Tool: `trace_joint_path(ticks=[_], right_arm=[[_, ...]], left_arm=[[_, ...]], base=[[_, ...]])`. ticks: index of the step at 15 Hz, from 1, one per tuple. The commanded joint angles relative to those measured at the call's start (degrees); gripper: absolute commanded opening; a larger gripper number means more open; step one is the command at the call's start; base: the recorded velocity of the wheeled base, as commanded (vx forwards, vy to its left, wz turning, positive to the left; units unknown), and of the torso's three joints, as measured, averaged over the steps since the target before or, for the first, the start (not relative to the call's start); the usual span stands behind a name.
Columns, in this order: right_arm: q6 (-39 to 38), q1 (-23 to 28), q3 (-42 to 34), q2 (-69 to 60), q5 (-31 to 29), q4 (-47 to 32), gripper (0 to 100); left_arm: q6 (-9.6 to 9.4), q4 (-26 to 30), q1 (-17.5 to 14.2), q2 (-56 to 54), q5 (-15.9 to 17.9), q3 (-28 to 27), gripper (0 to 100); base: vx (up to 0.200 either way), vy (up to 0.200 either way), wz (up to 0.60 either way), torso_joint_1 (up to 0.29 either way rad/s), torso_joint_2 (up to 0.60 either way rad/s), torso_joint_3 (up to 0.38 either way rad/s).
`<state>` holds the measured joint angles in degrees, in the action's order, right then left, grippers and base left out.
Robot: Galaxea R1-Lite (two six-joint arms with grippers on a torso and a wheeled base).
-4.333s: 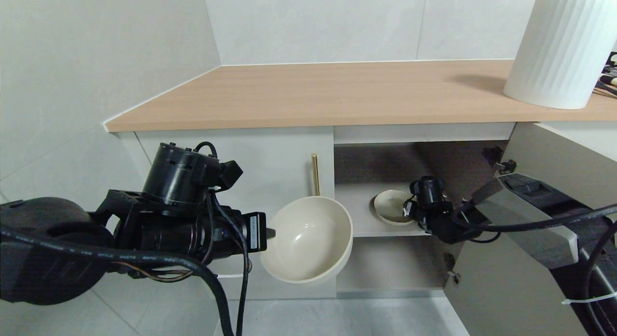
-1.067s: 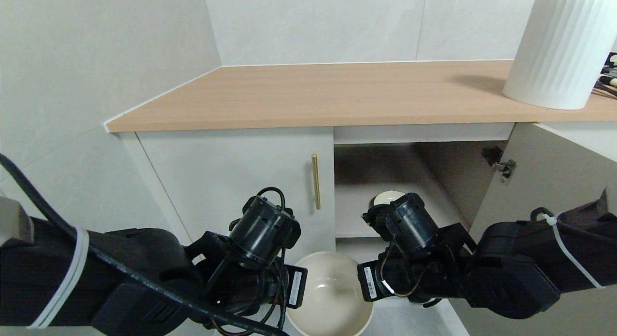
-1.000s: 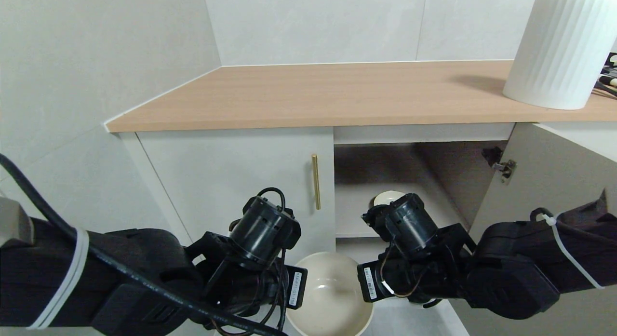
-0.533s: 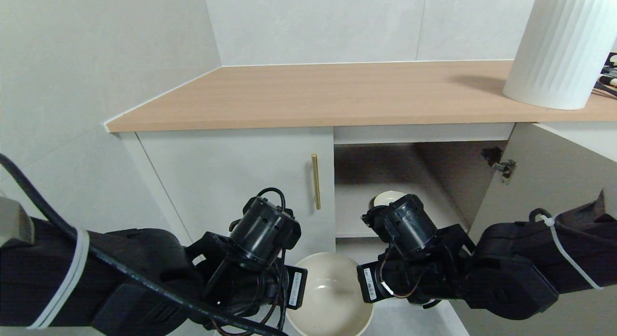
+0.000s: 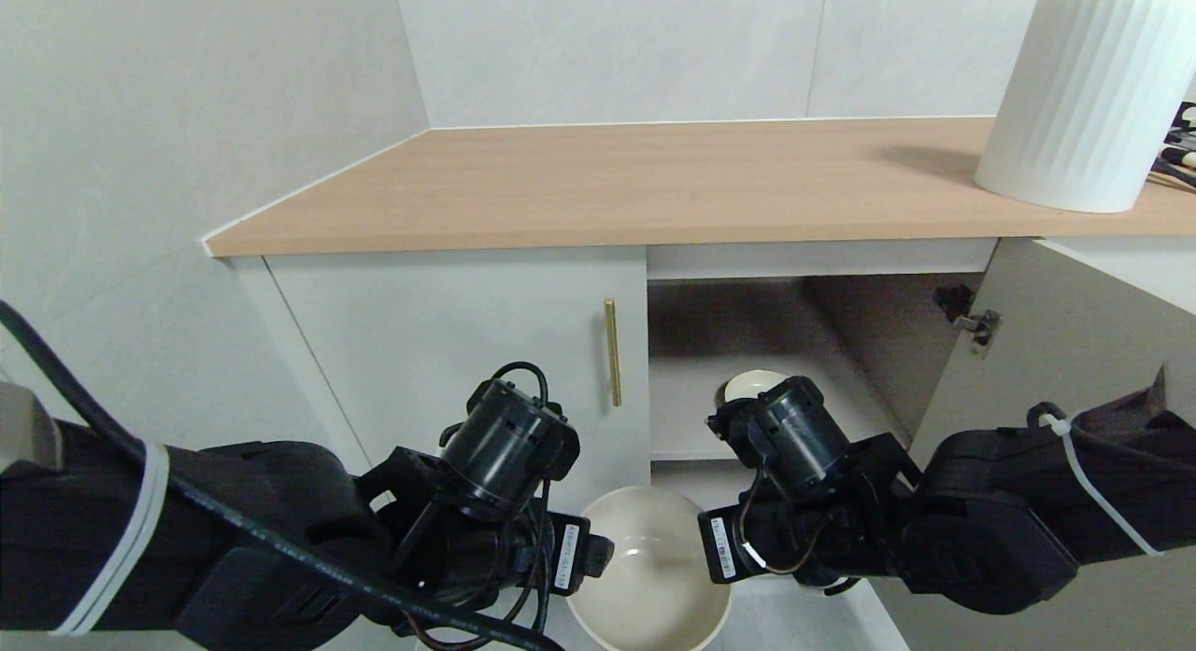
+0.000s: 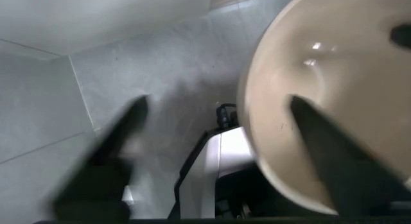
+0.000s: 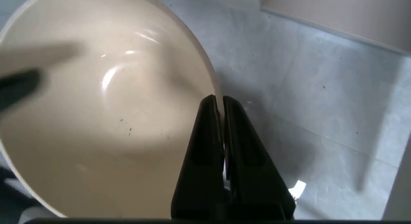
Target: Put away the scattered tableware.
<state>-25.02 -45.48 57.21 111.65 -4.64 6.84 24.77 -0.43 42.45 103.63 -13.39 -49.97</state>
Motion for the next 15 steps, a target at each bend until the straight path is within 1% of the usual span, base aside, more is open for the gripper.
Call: trace_joint_path(ticks=[1,3,4,6,10,11,12,15], right_arm=[[0.14,0.04,-0.08,0.32,0.16,0.10,0],[0.93,0.13,-0.26,1.90,-1.16,-0.42,0],[1.81,0.48,-0.08,3.31,-3.00,-1.48,0],[3.48,2.07,0.18,5.07,-5.20,-2.18,0],[3.48,9.71,3.26,6.03,-6.08,-2.09,0],[2.60,12.61,5.46,7.09,-6.17,-1.92,0],[1.11,14.46,7.39,8.49,-6.61,-1.65,0],[-7.06,18.32,14.60,13.33,-8.89,-1.65,0]], left_arm=[[0.01,-0.19,0.00,-0.01,0.11,-0.04,100],[0.01,-0.19,0.00,0.17,0.11,-0.04,100],[0.01,-0.19,0.00,0.08,0.11,-0.04,100],[0.01,-0.19,0.00,-0.01,0.11,-0.04,100],[0.01,-0.19,0.00,-0.10,-0.59,-0.04,100],[0.01,-0.19,0.00,-0.10,-0.59,-0.04,100],[0.01,-0.19,0.00,-0.10,-0.59,-0.04,100],[0.01,-0.19,0.00,-0.10,-0.59,-0.04,100]], base=[[0.000,0.000,0.00,0.000,0.00,0.000],[0.000,0.000,0.00,0.000,0.00,0.000],[0.000,0.000,0.00,0.000,0.00,0.000],[0.000,0.000,0.00,0.000,0.00,0.000],[0.000,0.000,0.00,0.000,0.00,0.000],[0.000,0.000,0.00,0.000,0.00,0.000],[0.000,0.000,0.00,0.000,0.00,0.000],[0.000,0.000,0.00,0.000,0.00,0.000]])
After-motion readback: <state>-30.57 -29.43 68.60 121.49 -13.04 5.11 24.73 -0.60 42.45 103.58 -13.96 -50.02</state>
